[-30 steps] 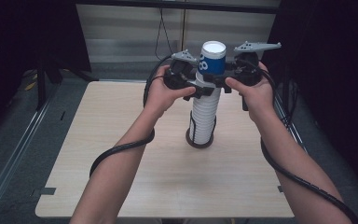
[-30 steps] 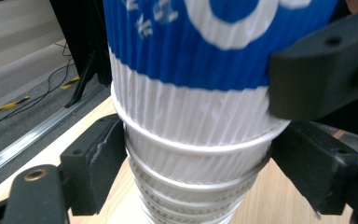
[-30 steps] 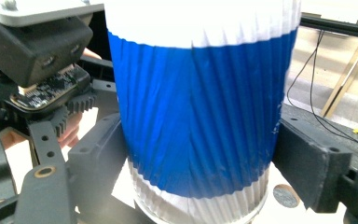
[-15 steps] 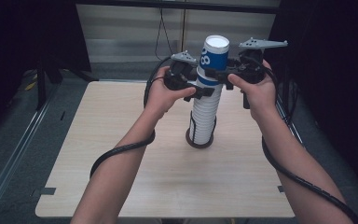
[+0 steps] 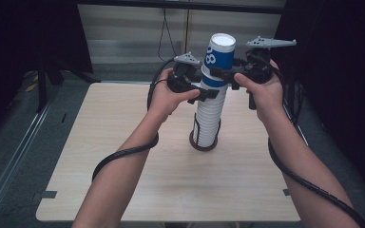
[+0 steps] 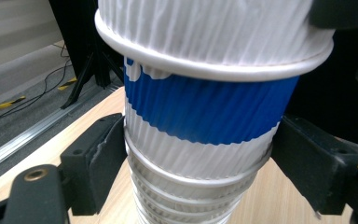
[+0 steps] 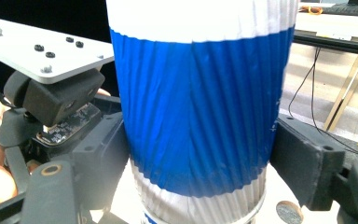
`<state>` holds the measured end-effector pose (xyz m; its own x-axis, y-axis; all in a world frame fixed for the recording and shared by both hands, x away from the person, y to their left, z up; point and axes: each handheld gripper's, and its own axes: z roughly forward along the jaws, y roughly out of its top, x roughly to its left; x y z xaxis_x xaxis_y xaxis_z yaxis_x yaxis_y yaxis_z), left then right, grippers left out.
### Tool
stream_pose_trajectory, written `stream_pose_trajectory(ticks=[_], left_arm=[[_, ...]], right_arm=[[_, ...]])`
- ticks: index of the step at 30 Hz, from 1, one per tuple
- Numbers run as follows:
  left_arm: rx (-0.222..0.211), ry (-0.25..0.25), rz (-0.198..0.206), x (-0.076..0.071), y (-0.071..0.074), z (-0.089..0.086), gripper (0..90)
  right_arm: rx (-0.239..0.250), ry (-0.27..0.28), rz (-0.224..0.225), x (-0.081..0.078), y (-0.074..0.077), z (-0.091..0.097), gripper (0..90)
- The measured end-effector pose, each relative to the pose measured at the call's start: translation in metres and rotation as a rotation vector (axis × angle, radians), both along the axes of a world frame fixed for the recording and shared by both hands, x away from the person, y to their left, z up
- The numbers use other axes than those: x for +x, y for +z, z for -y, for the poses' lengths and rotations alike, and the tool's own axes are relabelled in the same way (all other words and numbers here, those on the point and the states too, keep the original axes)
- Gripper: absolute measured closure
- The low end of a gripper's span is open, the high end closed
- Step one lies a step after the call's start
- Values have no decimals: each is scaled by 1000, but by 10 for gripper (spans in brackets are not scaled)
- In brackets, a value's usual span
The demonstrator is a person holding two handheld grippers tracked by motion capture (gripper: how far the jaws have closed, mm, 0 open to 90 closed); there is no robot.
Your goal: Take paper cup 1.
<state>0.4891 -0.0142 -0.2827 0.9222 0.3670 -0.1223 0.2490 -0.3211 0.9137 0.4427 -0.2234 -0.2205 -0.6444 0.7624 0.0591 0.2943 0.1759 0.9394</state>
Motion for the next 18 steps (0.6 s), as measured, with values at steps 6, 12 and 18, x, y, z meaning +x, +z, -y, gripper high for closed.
stream_pose_trajectory(ticks=[6, 12, 18], left_arm=[[2, 1, 1, 0, 0, 1, 184], [5, 0, -1, 0, 1, 0, 184], [-2, 6, -2, 0, 0, 1, 184]], right_arm=[[-7, 0, 7, -1, 3, -1, 227], [5, -1, 15, -2, 6, 1, 227], [15, -2, 22, -3, 11, 1, 227]])
